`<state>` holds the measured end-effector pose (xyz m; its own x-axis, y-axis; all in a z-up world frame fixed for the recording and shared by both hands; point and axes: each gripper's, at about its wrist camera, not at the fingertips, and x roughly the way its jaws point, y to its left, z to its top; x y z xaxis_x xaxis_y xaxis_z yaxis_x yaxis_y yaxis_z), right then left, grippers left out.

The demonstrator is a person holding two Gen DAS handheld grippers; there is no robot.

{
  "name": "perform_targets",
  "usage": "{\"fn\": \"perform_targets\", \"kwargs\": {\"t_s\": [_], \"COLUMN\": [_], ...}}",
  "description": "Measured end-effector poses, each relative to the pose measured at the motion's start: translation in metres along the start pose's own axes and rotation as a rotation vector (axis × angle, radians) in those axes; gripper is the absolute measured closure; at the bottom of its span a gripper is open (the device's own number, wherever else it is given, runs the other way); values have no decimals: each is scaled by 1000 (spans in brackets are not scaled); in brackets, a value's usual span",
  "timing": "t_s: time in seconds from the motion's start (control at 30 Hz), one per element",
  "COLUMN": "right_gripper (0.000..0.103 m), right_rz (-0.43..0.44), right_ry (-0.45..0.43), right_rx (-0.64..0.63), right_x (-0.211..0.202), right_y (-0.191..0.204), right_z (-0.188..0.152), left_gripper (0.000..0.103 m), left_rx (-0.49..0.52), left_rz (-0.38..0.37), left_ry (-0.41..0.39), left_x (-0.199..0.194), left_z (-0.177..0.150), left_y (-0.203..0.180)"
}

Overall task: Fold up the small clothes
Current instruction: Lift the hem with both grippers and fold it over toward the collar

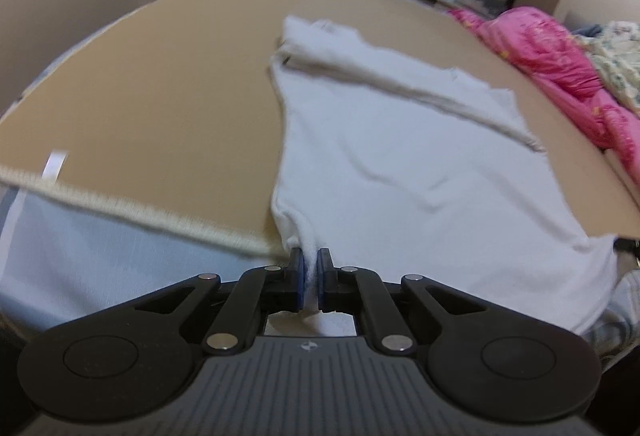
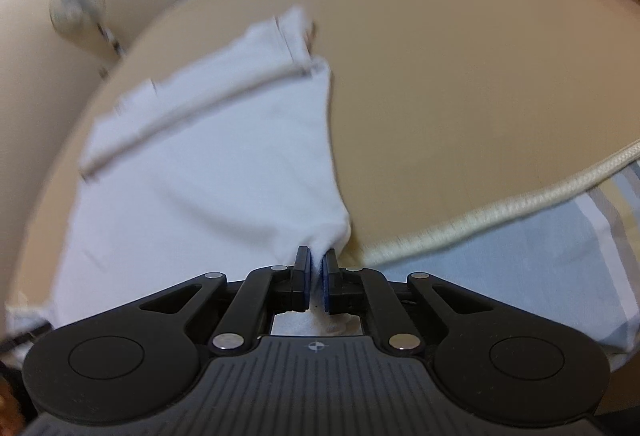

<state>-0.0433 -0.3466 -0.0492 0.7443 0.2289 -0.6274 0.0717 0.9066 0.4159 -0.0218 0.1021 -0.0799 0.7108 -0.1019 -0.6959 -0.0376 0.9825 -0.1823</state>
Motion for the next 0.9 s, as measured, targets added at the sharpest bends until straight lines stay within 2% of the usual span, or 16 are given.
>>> {"fn": "perform_targets", "kwargs": {"t_s": [0.17,0.3,0.5,0.6,0.67,0.8,0.9], "right_gripper": [99,99,100,100,100,100,100], "right_rz": [143,226,285,303,306,304,264], "right_ry": [-154,-263,-374,-404,-410,-366,-301], "right_rx": [60,69,80,102,119,169,113], "right_x": [-53,-96,-161,-194,-207,-181,-125], "right_y": [4,4,-5,-13,-20,-35,-28], "right_z": [30,38,15,4,0,18,54], "left_gripper": [98,98,98,98,98,98,98], "left_rx": [34,-4,-62,-73,-77,-105,-121], "left_rz": [-93,-153,-264,-320,-336,-325,-282], "left_ry": [-65,-144,-192,-213,-213,-159,-96], "left_x": [-34,-77,-152,-194,-206,-172,-105], "left_z": [34,57,54,50,48,69,106], "left_y": [1,12,32,35,37,41,44]}}
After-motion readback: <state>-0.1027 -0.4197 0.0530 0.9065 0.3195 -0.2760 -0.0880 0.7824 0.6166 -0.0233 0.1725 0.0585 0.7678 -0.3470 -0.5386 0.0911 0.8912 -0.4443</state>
